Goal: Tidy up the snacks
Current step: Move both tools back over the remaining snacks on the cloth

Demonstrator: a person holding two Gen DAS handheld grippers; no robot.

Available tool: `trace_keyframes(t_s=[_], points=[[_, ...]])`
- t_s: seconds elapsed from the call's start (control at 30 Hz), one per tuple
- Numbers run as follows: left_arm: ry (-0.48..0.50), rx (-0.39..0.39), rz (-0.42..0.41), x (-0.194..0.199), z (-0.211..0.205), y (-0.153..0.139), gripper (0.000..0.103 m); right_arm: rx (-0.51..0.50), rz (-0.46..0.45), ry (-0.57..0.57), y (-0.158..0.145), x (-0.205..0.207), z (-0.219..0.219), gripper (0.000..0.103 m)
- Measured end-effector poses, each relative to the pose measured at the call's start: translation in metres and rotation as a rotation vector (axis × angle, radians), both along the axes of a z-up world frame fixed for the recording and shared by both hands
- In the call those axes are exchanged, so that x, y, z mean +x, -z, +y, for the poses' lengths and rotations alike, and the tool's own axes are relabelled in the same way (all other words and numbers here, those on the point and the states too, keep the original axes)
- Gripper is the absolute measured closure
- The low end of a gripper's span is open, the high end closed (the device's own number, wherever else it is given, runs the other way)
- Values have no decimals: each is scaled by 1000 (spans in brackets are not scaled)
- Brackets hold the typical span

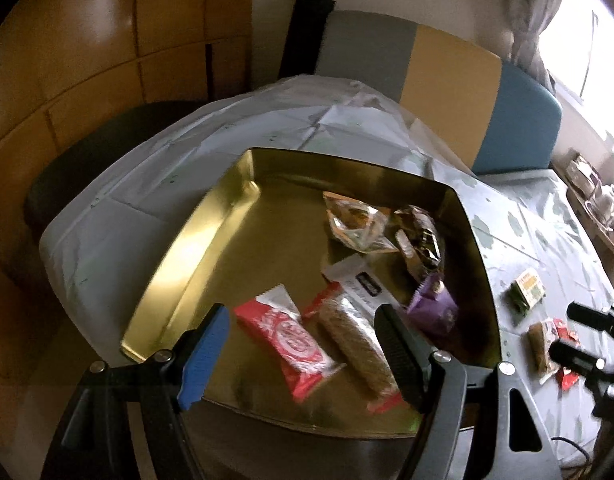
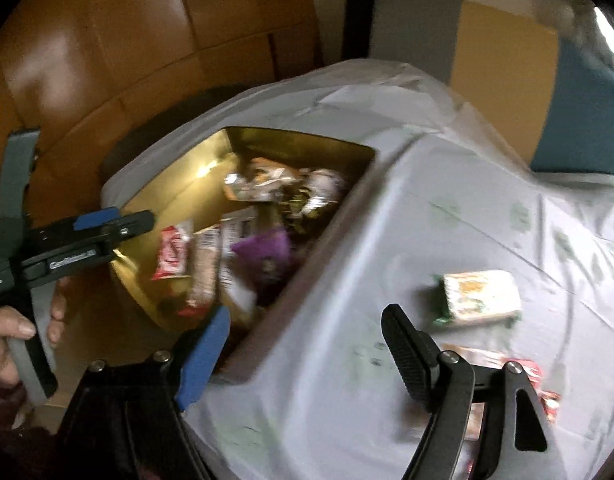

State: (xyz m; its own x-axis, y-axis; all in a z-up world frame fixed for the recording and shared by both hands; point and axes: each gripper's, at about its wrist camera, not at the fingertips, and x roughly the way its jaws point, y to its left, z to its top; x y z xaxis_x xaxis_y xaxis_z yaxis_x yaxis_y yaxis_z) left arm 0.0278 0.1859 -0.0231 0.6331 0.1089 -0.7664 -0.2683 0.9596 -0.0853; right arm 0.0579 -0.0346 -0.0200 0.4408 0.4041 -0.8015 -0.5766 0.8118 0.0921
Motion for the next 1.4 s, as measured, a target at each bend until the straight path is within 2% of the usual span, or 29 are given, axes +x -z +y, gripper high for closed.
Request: trace_keyframes(t_s=[0.63,0.83,0.93,1.0,1.03,1.13,1.3,1.4], points=[[180,47,16,5,-63,-3,27,-118,-55,334,-6,30,-162,22],[231,55,28,7,-82,-1,27,-135,-65,580,6,47,-234,22],[275,62,34,8,-96,0,27,-125,28,771,18,57,-271,22],[299,68,41,10,-105,2,27,-79,53,820,18,59,-285,22],[312,67,46,11,-110,3,27,-61,64,837,19,60,-291,22],[352,60,63,18,-125,3,38,-34,86,868,21,61,-297,22],[436,82,65,32,-156,0,38,-19,94,862,20,62,-298,22],[519,110,71,45,-182,0,38,-18,88,855,21,60,-295,22]])
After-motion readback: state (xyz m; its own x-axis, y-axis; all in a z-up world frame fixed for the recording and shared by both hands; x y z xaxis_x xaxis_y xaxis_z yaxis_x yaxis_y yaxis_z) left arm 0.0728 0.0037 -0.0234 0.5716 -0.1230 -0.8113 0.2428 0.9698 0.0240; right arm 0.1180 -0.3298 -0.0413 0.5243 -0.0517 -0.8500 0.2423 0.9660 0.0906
